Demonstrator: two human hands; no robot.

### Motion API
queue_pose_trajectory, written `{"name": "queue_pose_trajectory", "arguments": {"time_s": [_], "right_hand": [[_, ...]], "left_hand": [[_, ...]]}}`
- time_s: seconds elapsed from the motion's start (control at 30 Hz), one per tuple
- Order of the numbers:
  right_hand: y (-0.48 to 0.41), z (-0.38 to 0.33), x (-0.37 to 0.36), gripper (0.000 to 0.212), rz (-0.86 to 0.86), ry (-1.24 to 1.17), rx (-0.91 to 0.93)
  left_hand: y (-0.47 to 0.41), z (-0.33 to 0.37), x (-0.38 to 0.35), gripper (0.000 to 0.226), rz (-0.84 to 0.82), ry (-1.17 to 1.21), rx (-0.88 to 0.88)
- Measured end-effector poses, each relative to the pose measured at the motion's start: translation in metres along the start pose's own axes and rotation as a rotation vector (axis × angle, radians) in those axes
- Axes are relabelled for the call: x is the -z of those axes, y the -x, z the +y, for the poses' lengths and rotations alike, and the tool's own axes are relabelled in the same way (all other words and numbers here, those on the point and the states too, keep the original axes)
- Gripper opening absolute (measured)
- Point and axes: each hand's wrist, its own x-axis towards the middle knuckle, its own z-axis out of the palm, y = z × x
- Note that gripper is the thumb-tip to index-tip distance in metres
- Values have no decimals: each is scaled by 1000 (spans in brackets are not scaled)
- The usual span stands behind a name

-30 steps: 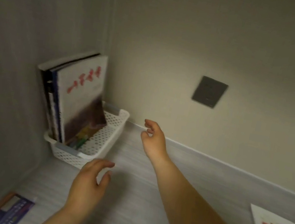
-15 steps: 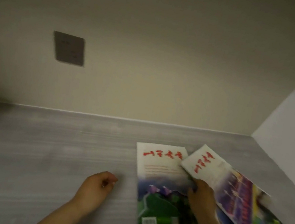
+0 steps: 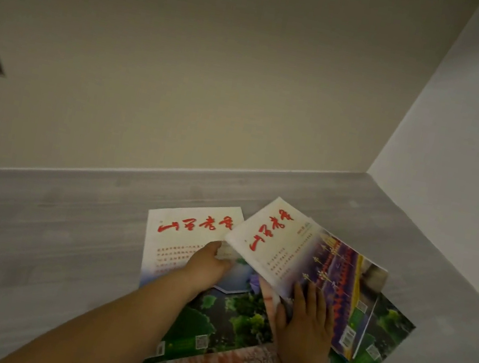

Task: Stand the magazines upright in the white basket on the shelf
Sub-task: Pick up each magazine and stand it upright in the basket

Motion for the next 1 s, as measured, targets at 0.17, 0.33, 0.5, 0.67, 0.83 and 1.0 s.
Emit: {"name": "queue_pose_trajectory", "arguments": {"time_s": [0.17,0.33,0.5,0.67,0.83,1.0], "right_hand": [[-4,3,-4,56,7,-38,-1],[-7,7,-10,56,-11,-48,-10],[-9,6,-12,68,-35,-17,-15],[-8,6,-11,67,-48,-29,-23],[-6,9,-10,58,-68,-55,9],[-1,12,-6,59,-105,-78,52]], "left_hand": [[-32,12,-22,46,41,103,78],[-55,16,-31,49,182,353,222],[-56,18,-47,48,352,155,117],[-63,33,-47,53,383,501,217],[-70,40,-38,34,196,489,298],[-65,38,-36,25,144,462,256]]}}
